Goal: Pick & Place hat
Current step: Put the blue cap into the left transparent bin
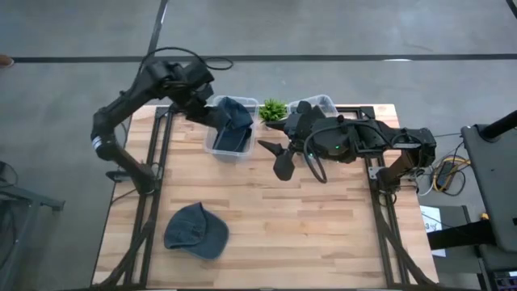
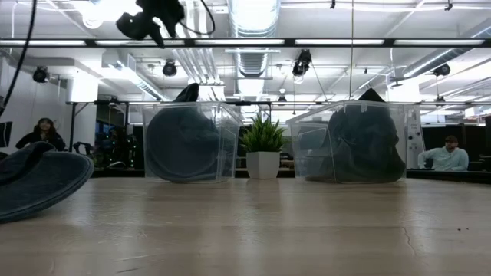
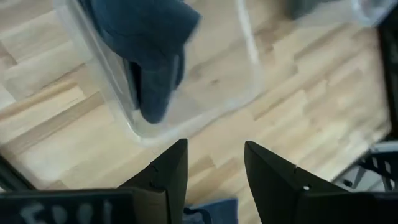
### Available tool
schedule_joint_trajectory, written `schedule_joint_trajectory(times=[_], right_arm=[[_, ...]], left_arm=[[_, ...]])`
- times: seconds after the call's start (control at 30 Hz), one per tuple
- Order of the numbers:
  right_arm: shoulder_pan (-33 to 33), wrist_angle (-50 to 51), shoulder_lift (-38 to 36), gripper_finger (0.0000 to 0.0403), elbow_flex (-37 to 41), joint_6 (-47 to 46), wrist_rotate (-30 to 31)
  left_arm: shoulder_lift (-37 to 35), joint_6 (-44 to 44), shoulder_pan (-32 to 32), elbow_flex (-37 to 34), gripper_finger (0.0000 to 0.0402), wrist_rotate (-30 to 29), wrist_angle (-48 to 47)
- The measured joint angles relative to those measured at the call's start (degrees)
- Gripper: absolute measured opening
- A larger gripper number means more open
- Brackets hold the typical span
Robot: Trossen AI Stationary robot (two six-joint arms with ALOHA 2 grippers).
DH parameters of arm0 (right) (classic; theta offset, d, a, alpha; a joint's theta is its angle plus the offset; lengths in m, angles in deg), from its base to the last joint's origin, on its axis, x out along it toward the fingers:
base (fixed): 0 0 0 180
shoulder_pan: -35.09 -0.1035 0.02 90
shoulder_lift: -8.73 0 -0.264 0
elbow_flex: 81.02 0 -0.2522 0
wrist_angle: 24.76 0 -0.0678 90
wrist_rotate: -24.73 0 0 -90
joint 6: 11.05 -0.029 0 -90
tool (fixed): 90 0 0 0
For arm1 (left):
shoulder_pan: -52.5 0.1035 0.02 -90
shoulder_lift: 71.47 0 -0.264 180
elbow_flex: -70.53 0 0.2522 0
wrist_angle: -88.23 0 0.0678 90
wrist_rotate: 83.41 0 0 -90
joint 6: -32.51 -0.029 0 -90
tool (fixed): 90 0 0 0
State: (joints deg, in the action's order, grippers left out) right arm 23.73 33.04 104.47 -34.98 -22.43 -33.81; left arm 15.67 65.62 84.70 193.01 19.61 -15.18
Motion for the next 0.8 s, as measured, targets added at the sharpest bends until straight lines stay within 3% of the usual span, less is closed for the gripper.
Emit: schedule_joint_trajectory(times=[0.47, 0.8], right_arm=[[-0.1, 2.3, 0.0, 0.0233, -0.1, -0.2, -0.7], [-1.6, 5.3, -0.4, 0.0233, -0.1, -1.4, -4.6]], left_arm=[[-7.9, 7.0, -11.4, -0.3, 0.0149, 6.3, 0.1], [-6.1, -2.0, -24.8, -0.3, 0.0149, 2.5, 2.5]])
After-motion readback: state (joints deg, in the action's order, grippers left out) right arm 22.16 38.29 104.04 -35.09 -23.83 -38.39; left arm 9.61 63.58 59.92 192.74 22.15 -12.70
